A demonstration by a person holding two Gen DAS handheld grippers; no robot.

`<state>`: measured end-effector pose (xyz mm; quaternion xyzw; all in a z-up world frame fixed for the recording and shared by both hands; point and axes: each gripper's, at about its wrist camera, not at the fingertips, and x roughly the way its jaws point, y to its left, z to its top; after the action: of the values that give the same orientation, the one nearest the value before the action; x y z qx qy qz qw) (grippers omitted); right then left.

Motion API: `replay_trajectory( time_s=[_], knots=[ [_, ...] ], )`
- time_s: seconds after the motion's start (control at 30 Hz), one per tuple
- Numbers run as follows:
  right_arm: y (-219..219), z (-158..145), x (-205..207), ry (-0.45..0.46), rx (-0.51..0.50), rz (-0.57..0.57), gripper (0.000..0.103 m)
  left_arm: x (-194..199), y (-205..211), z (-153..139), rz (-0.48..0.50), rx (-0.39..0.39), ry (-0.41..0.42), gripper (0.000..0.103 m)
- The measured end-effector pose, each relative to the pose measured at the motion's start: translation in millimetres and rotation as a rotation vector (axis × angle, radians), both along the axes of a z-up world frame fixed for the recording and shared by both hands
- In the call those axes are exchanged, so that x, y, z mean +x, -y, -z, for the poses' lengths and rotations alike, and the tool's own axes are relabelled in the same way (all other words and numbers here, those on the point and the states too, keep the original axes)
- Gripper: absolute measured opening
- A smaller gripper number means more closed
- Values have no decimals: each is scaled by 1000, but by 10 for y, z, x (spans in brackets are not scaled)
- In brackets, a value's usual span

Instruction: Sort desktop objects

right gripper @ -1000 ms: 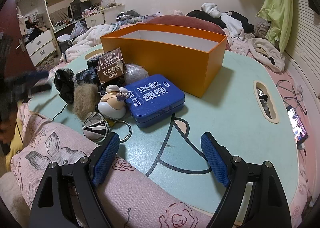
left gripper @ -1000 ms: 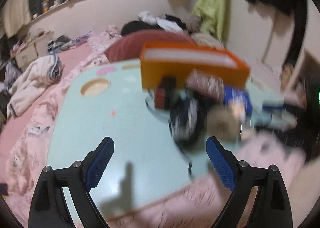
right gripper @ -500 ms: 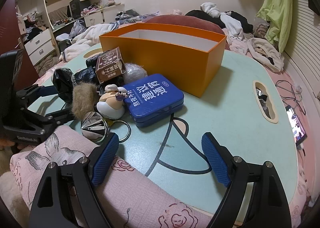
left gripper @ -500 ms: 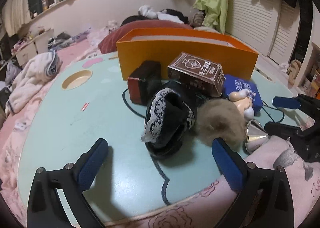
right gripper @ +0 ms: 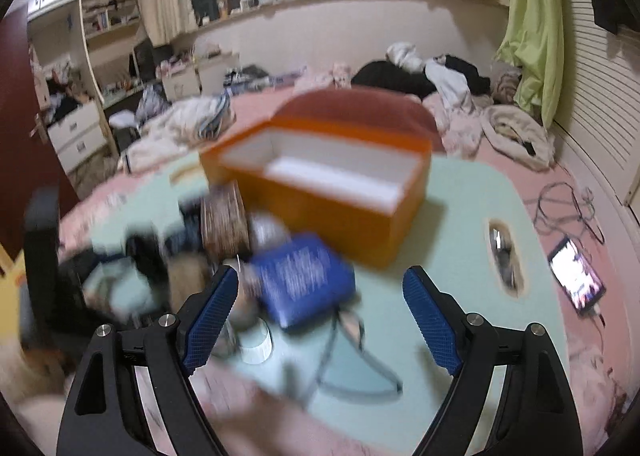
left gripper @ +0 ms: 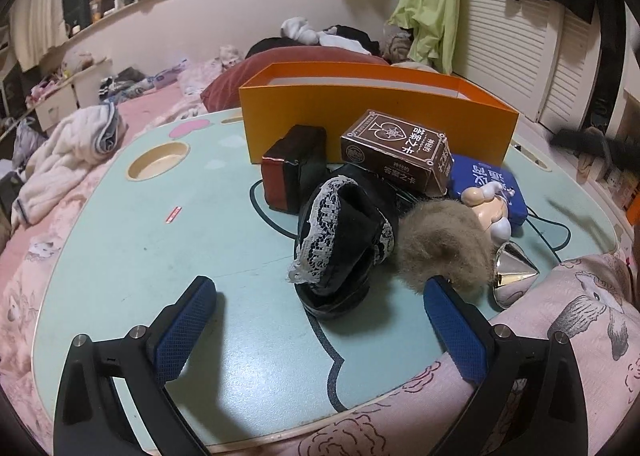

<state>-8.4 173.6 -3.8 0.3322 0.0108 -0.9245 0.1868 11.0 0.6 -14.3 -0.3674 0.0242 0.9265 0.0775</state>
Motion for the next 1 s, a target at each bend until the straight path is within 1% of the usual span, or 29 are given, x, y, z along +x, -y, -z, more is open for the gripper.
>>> replay_trajectory(
  time_s=[0.07, 0.1, 0.2, 0.23, 0.33, 0.43, 0.53, 0.57, 0.73, 0.9, 1.0],
  knots=[
    [122, -141, -222, 25, -1, 35, 85, 0, -3, -1, 0, 0, 0, 103],
    [177, -192, -402, 64, -10, 48, 85, 0, -3, -2, 0, 0, 0, 103],
    [329, -218, -818, 162, -64, 57, 85, 1, -2, -2, 0, 0, 0, 103],
    [394, -209, -946, 185, -69, 58, 85, 1, -5, -3, 0, 0, 0, 103],
    [641, -119, -1252, 244, -35, 66, 85, 2, -7, -5, 0, 0, -1, 103],
    [868, 38, -1423, 285, 10, 53, 85, 2, -2, -15, 1, 2, -4, 103],
    [962, 151, -1442, 309, 32, 39, 85, 1, -3, -14, 1, 2, -3, 103],
    [967, 166, -1438, 303, 32, 45, 85, 1, -4, -15, 1, 2, -3, 103],
    [975, 160, -1401, 297, 28, 20, 85, 1, -6, -13, 0, 1, -3, 103],
    [1062, 121, -1312, 260, 42, -73, 85, 0, -7, -12, 0, 2, -3, 103],
    [1110, 114, -1233, 254, 65, -153, 85, -1, -7, -12, 0, 1, -4, 103]
  ],
)
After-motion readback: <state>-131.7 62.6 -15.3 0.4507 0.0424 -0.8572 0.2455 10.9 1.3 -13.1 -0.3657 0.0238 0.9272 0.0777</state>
